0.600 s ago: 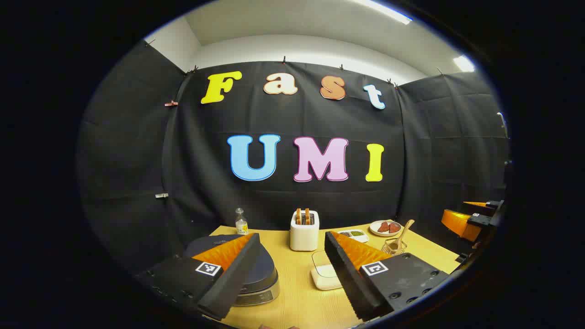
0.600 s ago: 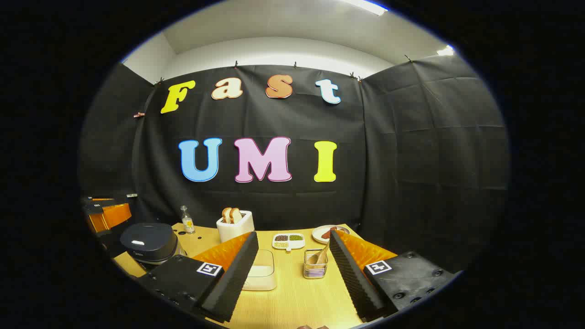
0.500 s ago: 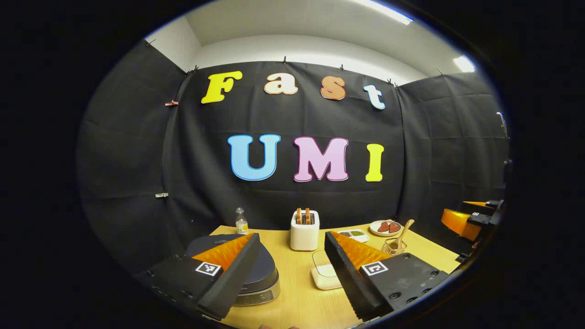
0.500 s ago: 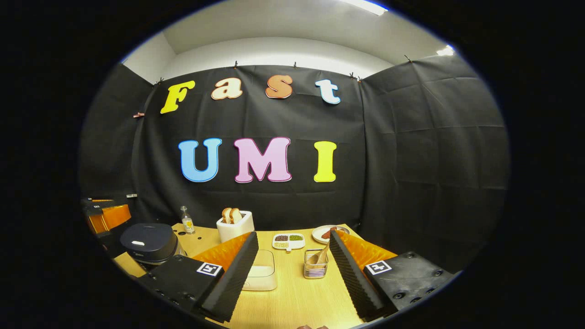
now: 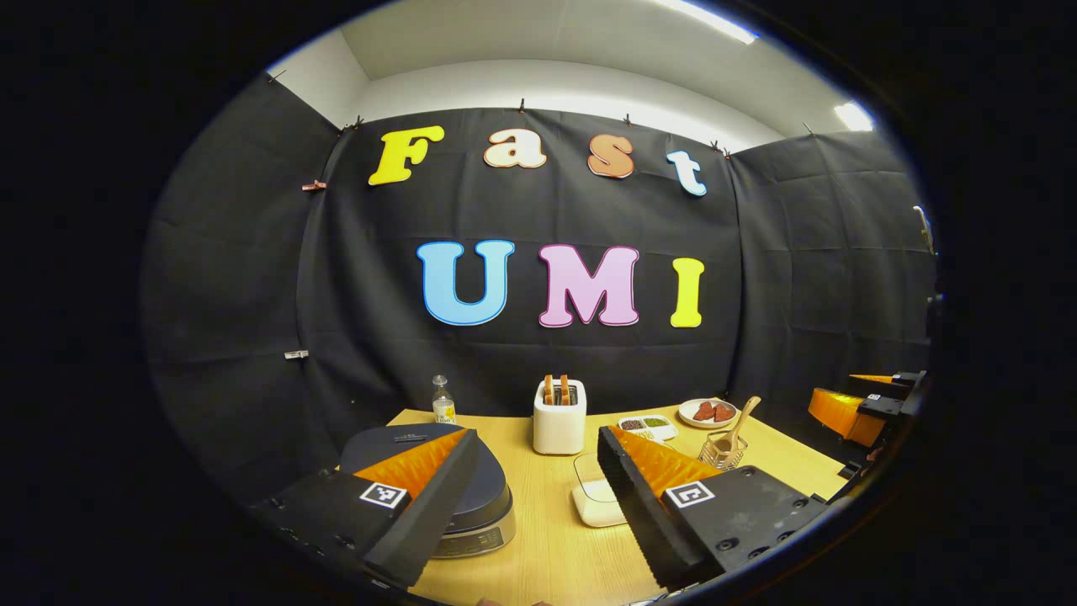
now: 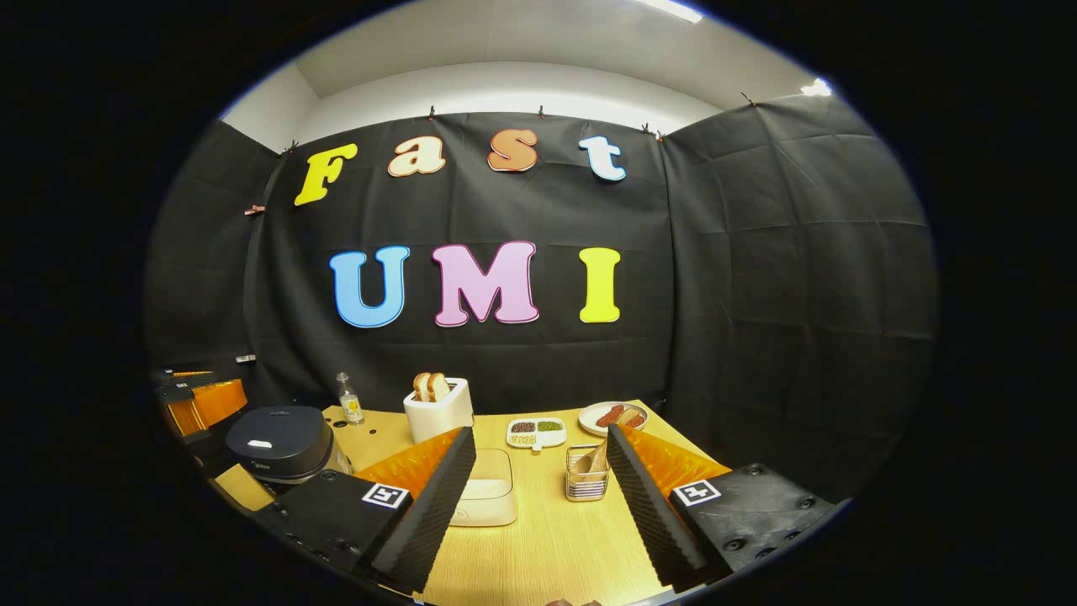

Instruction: Close the left gripper, press the button to open the rice cooker; take a wooden spoon from the chopstick holder with the right hand, scoop a spoonful of rice and pour it into the rice cooker, then put the wooden spoon back into the chopstick holder.

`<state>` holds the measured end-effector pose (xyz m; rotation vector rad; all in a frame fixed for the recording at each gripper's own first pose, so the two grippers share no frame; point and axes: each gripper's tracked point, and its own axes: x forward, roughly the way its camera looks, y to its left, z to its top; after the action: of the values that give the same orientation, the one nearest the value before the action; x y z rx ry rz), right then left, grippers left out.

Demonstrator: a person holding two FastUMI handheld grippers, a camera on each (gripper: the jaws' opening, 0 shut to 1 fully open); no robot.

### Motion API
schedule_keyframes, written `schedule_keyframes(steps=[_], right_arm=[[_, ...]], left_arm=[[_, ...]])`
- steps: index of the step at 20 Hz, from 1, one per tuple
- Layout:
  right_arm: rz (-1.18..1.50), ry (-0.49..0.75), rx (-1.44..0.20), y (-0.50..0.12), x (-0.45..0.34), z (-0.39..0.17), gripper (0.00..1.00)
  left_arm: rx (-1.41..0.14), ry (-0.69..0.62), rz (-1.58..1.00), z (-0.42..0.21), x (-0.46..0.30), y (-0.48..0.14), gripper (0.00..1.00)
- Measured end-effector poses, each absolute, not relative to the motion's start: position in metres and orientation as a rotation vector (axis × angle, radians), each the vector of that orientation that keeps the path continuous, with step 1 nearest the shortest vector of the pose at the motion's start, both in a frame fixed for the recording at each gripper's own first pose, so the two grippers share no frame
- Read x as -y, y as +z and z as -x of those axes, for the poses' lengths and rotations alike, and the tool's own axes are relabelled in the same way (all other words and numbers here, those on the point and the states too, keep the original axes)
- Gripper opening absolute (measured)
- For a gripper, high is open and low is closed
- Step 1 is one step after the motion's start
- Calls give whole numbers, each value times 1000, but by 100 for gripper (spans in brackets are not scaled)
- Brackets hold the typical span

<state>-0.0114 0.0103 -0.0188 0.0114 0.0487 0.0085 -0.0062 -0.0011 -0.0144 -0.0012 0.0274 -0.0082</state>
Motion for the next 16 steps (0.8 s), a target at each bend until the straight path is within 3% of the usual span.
schedule_keyframes(steps=[16], right_arm=[[-15,34,-57,-25,-23,23,98]], left_arm=[[-72,31,-2,0,-32,-12,96]])
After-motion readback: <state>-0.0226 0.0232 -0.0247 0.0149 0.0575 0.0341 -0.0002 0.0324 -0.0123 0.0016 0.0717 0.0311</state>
